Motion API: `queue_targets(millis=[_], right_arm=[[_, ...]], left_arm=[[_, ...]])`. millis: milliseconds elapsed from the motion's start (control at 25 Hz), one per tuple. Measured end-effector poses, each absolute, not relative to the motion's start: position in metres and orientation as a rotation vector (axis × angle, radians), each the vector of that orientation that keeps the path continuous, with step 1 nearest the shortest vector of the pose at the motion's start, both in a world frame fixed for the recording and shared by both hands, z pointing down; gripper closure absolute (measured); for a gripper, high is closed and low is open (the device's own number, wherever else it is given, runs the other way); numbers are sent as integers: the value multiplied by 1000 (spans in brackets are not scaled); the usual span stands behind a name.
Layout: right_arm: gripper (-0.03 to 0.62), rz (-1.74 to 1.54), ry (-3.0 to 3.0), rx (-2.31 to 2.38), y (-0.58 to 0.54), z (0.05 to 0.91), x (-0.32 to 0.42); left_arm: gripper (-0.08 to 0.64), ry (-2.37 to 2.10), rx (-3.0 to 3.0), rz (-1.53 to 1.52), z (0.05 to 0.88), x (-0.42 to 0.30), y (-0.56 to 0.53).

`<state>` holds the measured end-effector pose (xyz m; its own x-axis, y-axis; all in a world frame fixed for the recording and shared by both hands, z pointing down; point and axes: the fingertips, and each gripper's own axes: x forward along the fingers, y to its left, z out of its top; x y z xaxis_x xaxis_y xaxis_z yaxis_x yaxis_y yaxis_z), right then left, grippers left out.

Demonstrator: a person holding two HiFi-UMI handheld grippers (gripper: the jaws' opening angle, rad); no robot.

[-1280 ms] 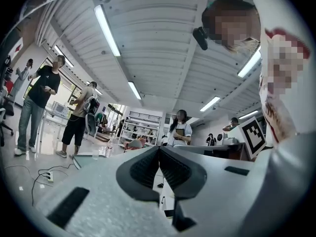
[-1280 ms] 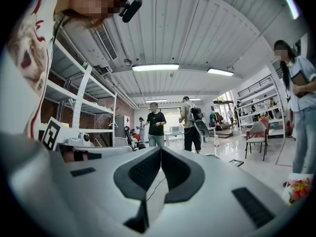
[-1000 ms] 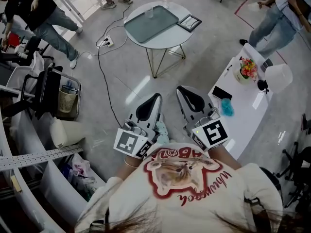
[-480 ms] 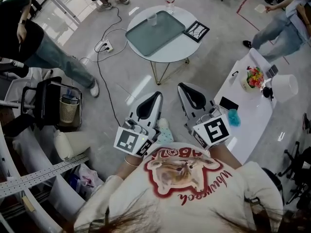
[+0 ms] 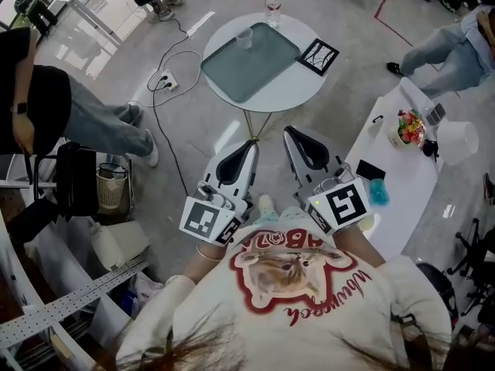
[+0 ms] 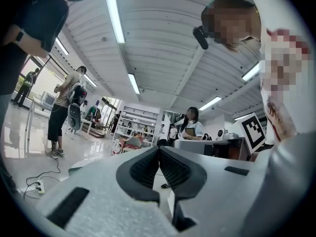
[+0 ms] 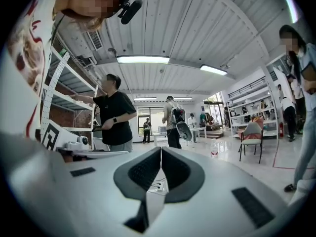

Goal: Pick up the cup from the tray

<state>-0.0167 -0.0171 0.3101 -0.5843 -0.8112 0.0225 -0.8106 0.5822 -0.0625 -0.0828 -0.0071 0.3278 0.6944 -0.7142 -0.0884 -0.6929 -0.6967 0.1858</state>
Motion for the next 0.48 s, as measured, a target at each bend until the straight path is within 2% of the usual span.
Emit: queue_targets(millis=[480], right_arm=[[566,-112,2776,-1449,-55,309,-10]], left_arm=[[546,-1129,2753,-230,331,-74,-49]])
